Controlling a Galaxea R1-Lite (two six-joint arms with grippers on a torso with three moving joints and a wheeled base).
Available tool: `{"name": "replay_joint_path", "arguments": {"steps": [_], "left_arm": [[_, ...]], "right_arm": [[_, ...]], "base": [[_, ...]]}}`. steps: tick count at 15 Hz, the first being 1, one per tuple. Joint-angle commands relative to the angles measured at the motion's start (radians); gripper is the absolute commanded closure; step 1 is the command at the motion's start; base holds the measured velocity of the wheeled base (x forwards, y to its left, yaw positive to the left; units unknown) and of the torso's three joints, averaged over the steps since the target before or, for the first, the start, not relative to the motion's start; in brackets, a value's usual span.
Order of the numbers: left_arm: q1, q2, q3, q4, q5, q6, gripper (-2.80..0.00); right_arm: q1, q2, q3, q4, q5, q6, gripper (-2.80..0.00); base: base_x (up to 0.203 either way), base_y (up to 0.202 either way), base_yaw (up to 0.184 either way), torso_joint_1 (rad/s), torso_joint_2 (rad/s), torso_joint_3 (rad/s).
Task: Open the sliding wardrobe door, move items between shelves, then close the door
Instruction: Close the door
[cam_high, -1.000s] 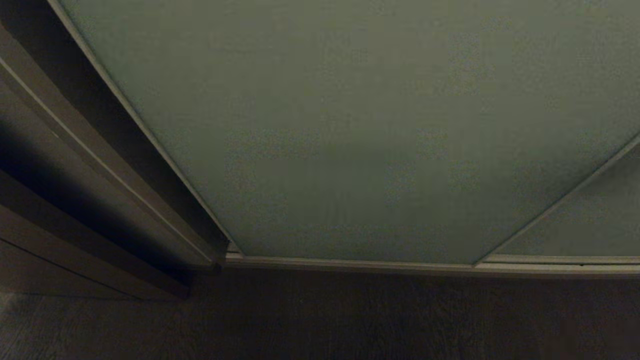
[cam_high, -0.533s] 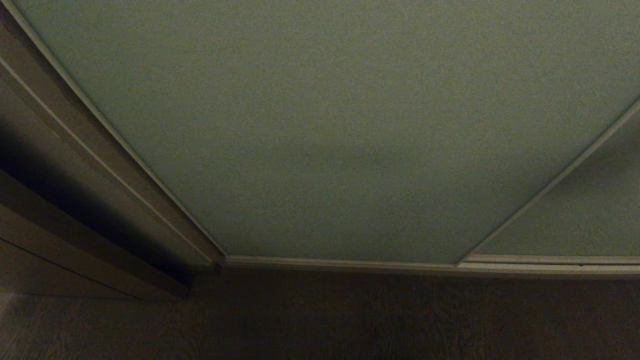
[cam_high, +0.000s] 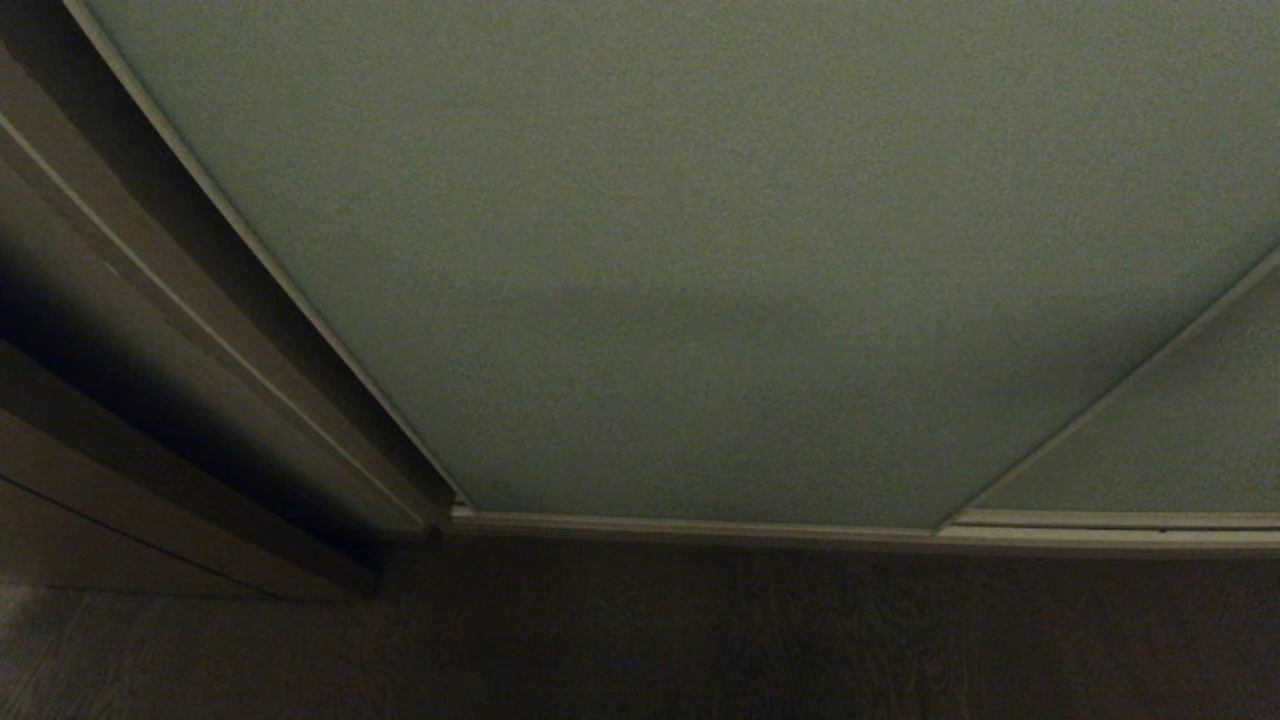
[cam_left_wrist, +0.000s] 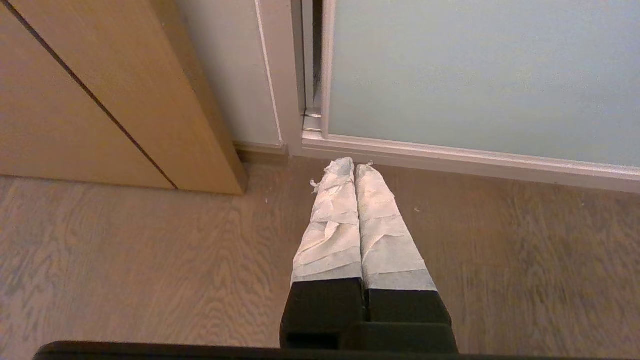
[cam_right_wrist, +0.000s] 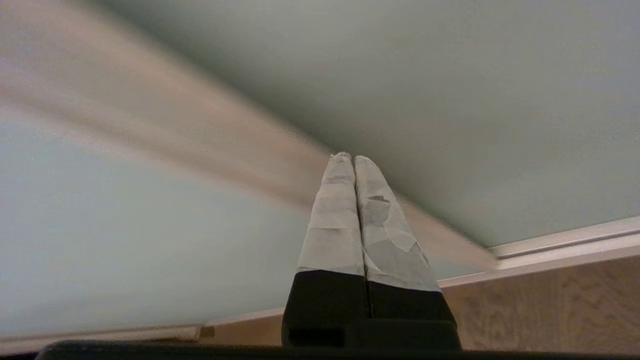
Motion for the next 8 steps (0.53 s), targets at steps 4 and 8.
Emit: {"name": "replay_joint_path", "arguments": {"steps": [4,8], "left_arm": [[0.0,0.001,0.0,0.0,0.0,-0.002,0.0],[0.0,0.001,-0.001,-0.001,0.0,-0.002,0.0]], "right_arm": [[0.027,0.008,-0.003,-0.005,0.004,0.001,0.0],[0.045,0.005,-0.011,-0.005,0.003,0.001,0.0]], "base": [[0.0,0.0,0.0,0.0,0.0,0.0],[0.0,0.0,0.0,0.0,0.0,0.0]]}}
